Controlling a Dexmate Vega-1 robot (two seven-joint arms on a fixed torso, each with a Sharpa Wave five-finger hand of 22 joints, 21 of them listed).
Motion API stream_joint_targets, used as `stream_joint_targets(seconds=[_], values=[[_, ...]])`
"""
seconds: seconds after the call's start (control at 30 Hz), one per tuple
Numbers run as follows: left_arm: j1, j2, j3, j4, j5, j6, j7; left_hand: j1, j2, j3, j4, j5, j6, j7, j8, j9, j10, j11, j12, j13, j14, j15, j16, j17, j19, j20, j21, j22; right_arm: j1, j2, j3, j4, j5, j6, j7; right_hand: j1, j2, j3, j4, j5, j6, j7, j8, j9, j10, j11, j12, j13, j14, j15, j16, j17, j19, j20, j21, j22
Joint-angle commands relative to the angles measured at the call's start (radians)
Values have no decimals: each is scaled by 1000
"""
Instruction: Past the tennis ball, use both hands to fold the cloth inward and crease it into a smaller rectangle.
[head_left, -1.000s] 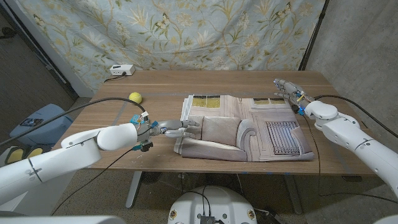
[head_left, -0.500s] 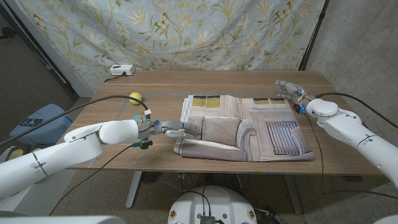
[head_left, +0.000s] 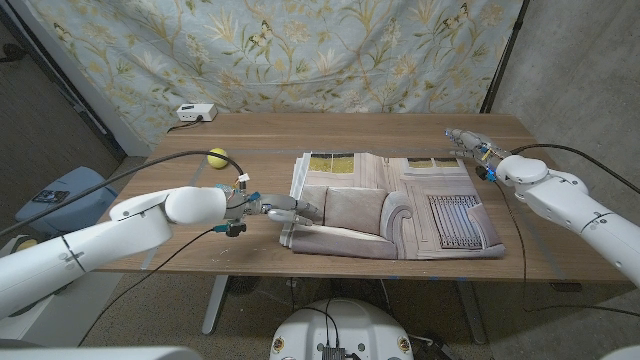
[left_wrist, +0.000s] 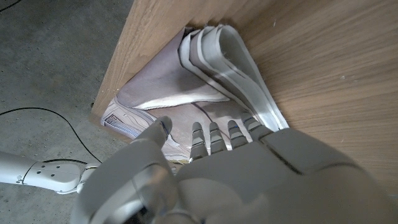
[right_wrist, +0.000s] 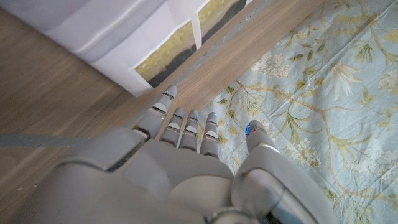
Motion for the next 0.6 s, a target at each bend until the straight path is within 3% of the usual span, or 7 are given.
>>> stream_joint_targets(seconds=[0.03, 0.6], values=[[-38, -16, 27, 11, 20, 10, -44, -18, -2, 6, 20, 5, 20, 0, 11, 3, 19, 2, 8, 1, 18, 1, 7, 1, 1, 1, 7, 3, 19, -49, -31, -60, -53, -104, 9, 13, -5, 4, -8, 3, 2, -2, 3, 4, -1, -2, 3, 3, 0, -3, -2, 3, -1, 0, 3, 3], [-89, -44, 60, 27, 26, 34, -102, -59, -9, 18, 66, 6, 67, 14, 15, 2, 64, 0, 14, 0, 46, -16, 4, -3, -17, -12, 5, 4, 98, -92, -104, -117, -157, -256, 64, 24, -14, 6, -20, 3, -7, -1, 1, 4, -9, -4, 2, 4, -6, -4, -5, -3, -4, 9, 3, 3]])
